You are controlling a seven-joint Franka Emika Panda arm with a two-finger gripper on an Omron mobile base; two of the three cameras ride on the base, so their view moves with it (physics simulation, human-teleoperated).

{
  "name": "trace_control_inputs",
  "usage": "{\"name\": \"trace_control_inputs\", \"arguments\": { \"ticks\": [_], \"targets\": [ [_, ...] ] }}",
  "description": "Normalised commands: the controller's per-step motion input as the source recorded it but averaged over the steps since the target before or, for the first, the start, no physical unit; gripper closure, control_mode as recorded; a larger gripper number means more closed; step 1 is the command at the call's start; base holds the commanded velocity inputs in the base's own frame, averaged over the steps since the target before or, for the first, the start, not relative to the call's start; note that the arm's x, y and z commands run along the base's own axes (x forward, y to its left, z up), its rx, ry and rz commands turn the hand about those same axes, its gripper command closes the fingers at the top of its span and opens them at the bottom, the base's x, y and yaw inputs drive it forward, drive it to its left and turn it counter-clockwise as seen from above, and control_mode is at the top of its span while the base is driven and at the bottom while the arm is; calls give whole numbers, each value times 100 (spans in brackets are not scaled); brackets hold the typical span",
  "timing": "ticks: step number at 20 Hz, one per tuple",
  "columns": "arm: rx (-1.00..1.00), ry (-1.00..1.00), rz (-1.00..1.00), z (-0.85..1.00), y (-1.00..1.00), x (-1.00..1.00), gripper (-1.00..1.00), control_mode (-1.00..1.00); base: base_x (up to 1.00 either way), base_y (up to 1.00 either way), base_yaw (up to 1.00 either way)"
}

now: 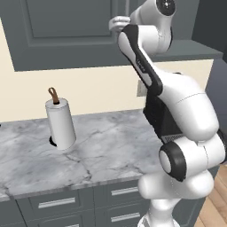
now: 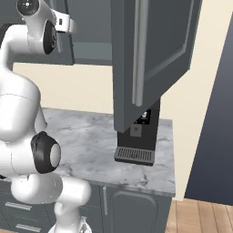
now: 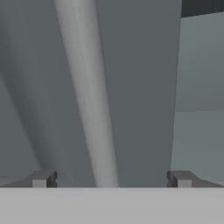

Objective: Open the cabinet. Pick the dish brush and place it next to the sink. Then close the cabinet.

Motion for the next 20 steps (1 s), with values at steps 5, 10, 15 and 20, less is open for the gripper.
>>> {"name": "trace_control_inputs", "arguments": {
  "ticks": [5,10,15,20],
  "targets": [
    [0,-21,0,-37,8,44,-100,-100,0,0,0],
    [0,-10,-1,-20,12,59,-100,-100,0,0,0],
    [-2,-2,-1,-9,3,62,-100,-100,0,0,0],
    [0,0,0,0,0,0,100,-100,0,0,0]
  ]
}}
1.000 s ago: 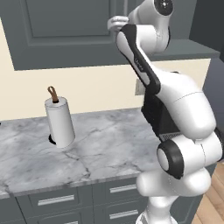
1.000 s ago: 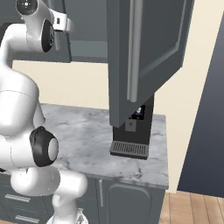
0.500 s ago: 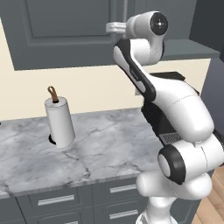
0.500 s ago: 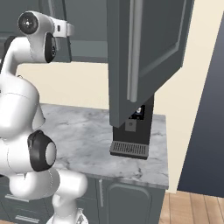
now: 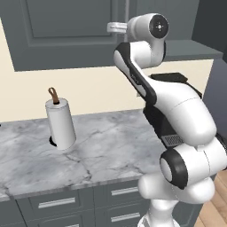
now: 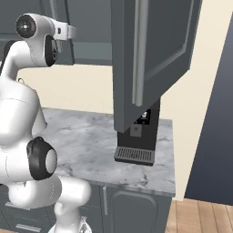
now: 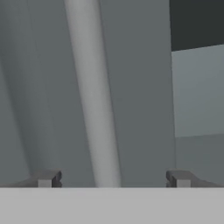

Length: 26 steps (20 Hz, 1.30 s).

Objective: Open the cabinet. Pick the dish brush and place it next to the sink. Then close the cabinet.

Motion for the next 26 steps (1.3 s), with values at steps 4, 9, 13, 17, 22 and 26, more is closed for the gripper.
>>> {"name": "trace_control_inputs", "arguments": {
  "ticks": [4,9,13,17,22,26],
  "targets": [
    [0,0,0,0,0,0,100,-100,0,0,0],
    [0,0,0,0,19,0,100,-100,0,0,0],
    [-1,0,0,0,77,-24,100,-100,0,0,0],
    [-3,0,0,0,81,-54,100,-100,0,0,0],
    [-4,0,0,0,72,-52,100,-100,0,0,0],
    [-3,0,1,0,68,-82,100,-100,0,0,0]
  ]
}}
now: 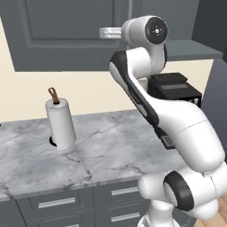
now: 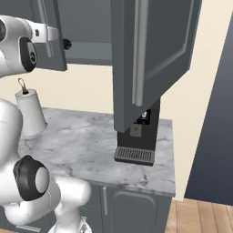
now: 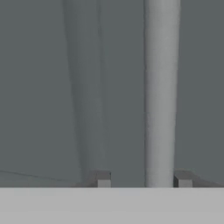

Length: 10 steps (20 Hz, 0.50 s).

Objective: Open the cabinet. Pick the dish brush and place it next to the sink. Then close the cabinet.

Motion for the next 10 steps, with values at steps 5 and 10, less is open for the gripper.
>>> {"name": "trace_control_inputs", "arguments": {
  "ticks": [5,10],
  "targets": [
    [-2,0,2,0,63,-97,100,-100,0,0,0],
    [-1,0,4,0,62,-100,100,-100,0,0,0]
  ]
}}
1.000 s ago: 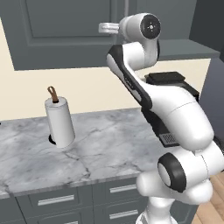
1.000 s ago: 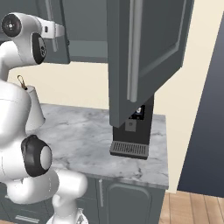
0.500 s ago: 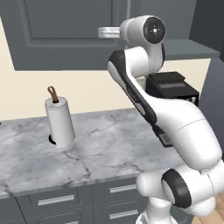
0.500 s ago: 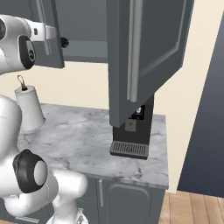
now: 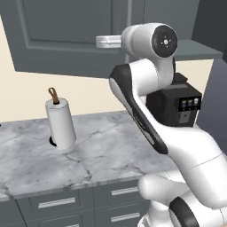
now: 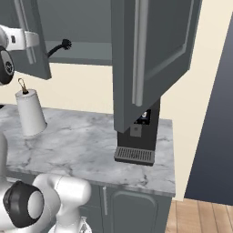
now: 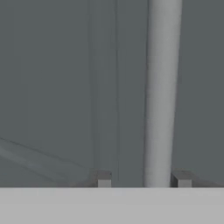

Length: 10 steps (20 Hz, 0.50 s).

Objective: Open the cabinet. Pick the dish brush and place it next to the sink. Then close the cabinet.

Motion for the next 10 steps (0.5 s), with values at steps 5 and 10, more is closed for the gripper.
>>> {"name": "trace_control_inputs", "arguments": {
  "ticks": [5,10],
  "targets": [
    [-3,0,5,0,68,-100,100,-100,0,0,0],
    [-7,0,5,4,71,-99,100,-100,0,0,0]
  ]
}}
